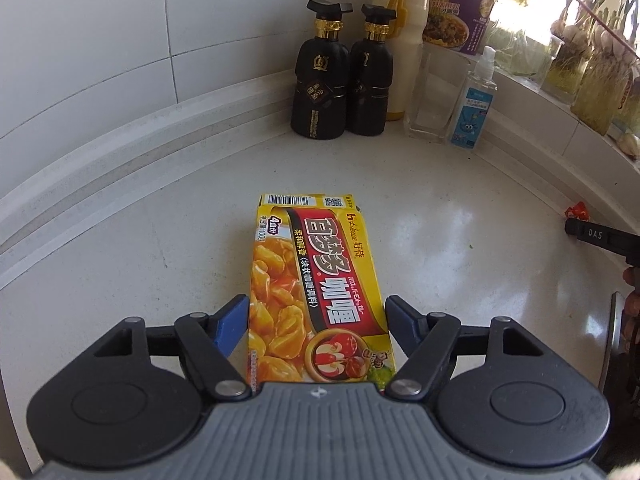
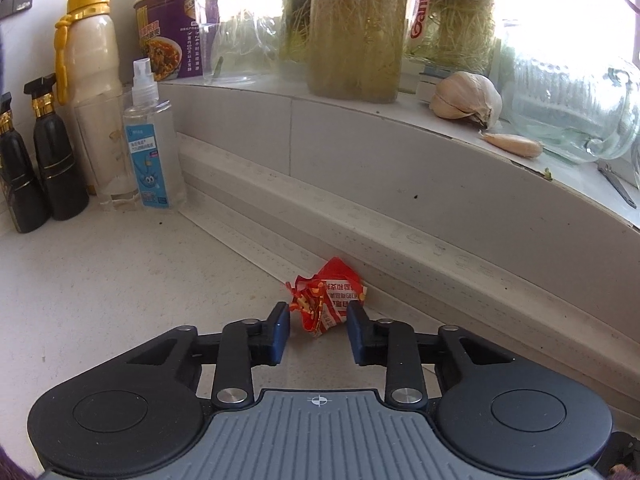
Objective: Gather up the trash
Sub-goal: 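Close left tool on the yellow curry box while right tool grasps the red wrapper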
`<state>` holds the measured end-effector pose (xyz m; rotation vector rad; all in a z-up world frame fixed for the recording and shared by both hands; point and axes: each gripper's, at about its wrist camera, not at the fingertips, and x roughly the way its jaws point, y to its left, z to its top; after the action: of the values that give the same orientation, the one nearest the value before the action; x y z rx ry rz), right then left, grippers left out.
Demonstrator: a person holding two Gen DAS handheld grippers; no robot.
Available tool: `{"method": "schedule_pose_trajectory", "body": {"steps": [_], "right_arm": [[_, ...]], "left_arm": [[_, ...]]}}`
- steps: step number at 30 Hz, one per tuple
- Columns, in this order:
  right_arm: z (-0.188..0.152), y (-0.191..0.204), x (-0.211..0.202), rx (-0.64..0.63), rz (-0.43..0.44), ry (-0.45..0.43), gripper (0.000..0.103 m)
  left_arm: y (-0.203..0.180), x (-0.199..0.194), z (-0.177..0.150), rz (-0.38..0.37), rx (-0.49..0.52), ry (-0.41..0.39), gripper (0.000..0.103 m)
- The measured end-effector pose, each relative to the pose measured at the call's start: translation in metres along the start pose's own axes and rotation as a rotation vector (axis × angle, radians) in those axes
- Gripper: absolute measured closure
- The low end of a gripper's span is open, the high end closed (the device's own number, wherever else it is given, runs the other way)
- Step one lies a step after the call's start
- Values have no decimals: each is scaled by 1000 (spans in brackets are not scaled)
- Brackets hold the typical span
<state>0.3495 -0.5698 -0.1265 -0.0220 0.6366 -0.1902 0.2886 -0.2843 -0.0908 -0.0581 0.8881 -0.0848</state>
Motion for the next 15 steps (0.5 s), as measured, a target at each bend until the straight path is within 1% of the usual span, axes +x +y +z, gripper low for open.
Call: {"method": "schedule_pose_trajectory", "body": {"steps": [1, 4, 9, 15], "right_arm": [[0, -2, -1, 3, 0, -3, 85], [0, -6, -5, 9, 14, -7, 93], [2, -10, -12, 23, 19, -17, 95], [4, -8, -27, 33, 35, -27, 95]], "left_arm": [[0, -1, 0, 0, 0, -5, 32], [1, -3, 1, -10, -10, -13, 33], [2, -8, 3, -20, -13, -17, 33], [6, -17, 5, -26, -20, -34, 33]]}}
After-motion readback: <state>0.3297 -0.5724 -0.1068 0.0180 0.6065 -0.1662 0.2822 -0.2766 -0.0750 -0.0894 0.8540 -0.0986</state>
